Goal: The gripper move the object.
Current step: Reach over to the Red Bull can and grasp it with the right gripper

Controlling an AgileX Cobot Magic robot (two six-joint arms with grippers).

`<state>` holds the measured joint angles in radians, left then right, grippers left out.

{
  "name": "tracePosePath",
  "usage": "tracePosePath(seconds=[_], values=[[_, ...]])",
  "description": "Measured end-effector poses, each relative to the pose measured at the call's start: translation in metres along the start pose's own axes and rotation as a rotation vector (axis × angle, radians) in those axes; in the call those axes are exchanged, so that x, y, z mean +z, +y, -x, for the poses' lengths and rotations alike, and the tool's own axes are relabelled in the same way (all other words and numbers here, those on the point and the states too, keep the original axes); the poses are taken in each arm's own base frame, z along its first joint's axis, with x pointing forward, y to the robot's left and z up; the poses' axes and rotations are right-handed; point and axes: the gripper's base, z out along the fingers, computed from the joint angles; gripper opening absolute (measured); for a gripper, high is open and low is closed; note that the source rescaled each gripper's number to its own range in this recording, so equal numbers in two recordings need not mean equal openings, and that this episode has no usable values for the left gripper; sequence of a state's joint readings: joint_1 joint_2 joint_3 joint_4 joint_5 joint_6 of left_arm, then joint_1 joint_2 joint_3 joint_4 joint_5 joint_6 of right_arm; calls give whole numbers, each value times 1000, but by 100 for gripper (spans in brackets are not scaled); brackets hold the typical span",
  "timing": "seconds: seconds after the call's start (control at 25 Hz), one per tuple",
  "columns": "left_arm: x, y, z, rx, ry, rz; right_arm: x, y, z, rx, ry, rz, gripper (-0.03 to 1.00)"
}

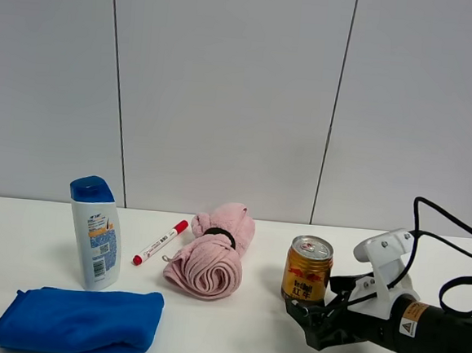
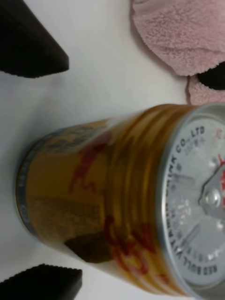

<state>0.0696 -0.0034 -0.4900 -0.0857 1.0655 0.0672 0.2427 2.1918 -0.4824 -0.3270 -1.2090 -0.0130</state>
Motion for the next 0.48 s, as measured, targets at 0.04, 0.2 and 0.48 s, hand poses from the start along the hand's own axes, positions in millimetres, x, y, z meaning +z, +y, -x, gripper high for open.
tracePosePath(seconds=[0.04,0.2,0.48], values=[[0,0,0,0,0,0,0,0,0,0,0,-1,58],[0,0,0,0,0,0,0,-1,0,2,0,-11,58],[0,0,0,0,0,0,3,-3,3,-3,-12,-22,58]])
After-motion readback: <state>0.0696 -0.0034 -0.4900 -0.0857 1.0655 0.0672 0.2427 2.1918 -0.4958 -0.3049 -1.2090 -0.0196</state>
